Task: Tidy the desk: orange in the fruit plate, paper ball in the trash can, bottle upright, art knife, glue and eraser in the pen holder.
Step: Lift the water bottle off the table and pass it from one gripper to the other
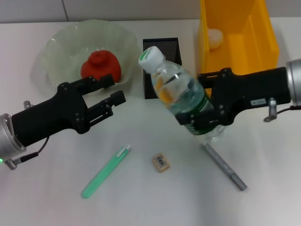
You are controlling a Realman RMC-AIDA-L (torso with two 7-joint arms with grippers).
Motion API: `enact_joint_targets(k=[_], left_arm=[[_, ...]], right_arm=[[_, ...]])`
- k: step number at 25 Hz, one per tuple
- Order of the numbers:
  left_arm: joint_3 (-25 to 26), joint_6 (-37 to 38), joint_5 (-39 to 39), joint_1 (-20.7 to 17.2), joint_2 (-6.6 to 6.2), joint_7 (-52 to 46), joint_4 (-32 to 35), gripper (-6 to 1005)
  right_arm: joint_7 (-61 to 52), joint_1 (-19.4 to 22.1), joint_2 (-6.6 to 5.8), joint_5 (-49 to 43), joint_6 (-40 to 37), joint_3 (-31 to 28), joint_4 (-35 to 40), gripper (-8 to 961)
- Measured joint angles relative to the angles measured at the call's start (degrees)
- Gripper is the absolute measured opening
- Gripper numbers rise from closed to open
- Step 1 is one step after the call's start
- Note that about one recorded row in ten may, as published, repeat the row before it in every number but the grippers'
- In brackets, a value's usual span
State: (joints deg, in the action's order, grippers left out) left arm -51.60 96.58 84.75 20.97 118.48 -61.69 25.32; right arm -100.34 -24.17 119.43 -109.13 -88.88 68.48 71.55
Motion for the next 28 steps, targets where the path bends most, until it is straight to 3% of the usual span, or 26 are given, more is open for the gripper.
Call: enact_joint_targets(k=[6,10,28], left_arm=[[0.1,1.8,-1.8,0.8,0.04,-1.4,0.0,523],[0.1,1.9,-2.2,1.0,0.08,-2.4,0.0,524],[0.0,3.3,-2.3,0.5,0.03,-2.4,0.0,525]], right_arm=[[13.6,-1.1,-0.01,7.8,1.2,0.2,-11.0,761],[16.5,-1.7,0.00,9.2,1.9,0.5,-14.7,761],[20.2,-2.3,0.16,12.5,1.8,0.3,-20.1,762]])
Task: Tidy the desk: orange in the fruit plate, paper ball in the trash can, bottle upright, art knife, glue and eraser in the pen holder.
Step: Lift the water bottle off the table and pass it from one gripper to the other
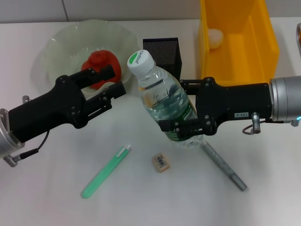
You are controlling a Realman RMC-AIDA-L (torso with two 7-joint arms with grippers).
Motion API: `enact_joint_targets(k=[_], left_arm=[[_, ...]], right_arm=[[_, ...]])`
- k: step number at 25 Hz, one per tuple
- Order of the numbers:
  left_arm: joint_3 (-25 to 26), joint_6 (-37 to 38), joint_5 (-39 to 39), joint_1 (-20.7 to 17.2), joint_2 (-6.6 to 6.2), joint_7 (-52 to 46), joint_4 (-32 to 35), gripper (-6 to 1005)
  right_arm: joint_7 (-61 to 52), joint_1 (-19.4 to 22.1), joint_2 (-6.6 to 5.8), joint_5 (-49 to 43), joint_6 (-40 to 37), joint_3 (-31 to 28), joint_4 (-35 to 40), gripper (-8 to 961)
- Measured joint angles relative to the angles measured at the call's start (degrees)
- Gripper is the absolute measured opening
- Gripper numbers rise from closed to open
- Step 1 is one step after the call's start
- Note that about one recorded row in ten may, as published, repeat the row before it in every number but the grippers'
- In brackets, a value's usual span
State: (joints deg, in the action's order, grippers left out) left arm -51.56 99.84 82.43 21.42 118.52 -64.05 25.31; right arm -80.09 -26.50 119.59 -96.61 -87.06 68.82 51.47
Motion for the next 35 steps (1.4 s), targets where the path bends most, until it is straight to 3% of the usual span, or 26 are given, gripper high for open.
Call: enact_joint_targets(k=[35], left_arm=[[-0.6,-0.8,0.8,-0.2,-0.08,0.8,0.1,527]], right_arm=[[3.9,-1.5,-0.14,4.4,1.4,0.1,-10.0,762]])
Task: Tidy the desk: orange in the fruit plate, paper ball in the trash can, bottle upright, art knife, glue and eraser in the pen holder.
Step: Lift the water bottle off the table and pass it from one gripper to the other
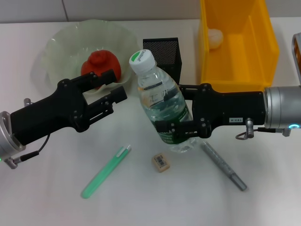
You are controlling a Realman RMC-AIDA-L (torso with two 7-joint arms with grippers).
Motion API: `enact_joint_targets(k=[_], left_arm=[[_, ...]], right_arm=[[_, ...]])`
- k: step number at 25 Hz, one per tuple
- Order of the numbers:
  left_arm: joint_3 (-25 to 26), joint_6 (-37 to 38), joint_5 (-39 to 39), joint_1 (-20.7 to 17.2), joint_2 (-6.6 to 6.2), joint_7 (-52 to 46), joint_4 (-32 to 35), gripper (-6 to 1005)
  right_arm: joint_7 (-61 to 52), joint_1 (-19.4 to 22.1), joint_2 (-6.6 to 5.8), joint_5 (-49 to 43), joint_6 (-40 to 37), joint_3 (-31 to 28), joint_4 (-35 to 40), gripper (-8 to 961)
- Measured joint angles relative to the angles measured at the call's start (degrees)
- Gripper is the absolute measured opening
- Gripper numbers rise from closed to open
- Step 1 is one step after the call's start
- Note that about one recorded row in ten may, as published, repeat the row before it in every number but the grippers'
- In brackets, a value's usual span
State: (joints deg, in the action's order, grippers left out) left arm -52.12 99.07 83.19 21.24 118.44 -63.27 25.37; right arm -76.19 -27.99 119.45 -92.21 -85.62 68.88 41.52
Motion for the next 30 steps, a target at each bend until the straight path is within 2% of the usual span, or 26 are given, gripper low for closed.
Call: enact_joint_targets(k=[24,30], left_arm=[[-0.1,0.5,-0.1,1.0,0.11,-0.2,-0.1,528],[-0.1,0.7,-0.2,1.4,0.20,-0.5,-0.1,528]], right_arm=[[4.1,-0.7,0.17,0.2,1.4,0.2,-3.8,762],[7.0,-1.1,0.26,3.1,1.5,0.3,-5.6,762]])
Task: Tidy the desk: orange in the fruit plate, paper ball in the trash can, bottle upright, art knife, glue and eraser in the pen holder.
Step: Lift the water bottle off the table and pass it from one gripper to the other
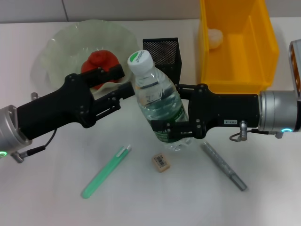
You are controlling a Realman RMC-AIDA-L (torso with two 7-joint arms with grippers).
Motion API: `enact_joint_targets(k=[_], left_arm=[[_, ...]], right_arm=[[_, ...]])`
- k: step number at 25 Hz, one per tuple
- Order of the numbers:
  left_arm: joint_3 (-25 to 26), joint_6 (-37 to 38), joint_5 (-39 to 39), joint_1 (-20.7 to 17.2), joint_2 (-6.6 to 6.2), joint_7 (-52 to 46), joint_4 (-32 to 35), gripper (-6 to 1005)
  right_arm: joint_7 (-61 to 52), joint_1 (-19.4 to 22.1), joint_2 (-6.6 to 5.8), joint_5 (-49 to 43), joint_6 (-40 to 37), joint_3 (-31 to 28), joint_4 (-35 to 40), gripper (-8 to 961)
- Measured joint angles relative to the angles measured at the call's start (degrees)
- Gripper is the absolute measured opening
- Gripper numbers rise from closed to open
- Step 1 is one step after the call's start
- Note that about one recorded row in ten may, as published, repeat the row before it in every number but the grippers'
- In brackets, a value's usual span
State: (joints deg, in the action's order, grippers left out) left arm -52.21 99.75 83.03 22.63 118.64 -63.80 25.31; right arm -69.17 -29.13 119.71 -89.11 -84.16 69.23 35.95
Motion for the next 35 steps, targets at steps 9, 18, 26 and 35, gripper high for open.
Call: enact_joint_targets(k=[9,18,26,35], left_arm=[[-0.6,-0.8,0.2,2.4,0.09,0.0,-2.3,529],[-0.6,-0.4,0.0,2.8,0.10,0.0,-2.9,529],[-1.4,-0.1,-0.4,3.7,0.25,0.1,-4.4,530],[-1.1,0.1,-0.4,4.6,0.44,0.6,-6.3,523]], right_arm=[[3.4,-2.3,0.00,0.2,-0.1,0.0,-3.5,761],[5.0,-3.0,0.13,1.8,0.2,2.1,-4.8,761],[7.8,-3.5,0.17,4.5,0.3,3.0,-6.8,762],[7.8,-4.0,0.18,4.5,0.3,3.0,-7.9,761]])
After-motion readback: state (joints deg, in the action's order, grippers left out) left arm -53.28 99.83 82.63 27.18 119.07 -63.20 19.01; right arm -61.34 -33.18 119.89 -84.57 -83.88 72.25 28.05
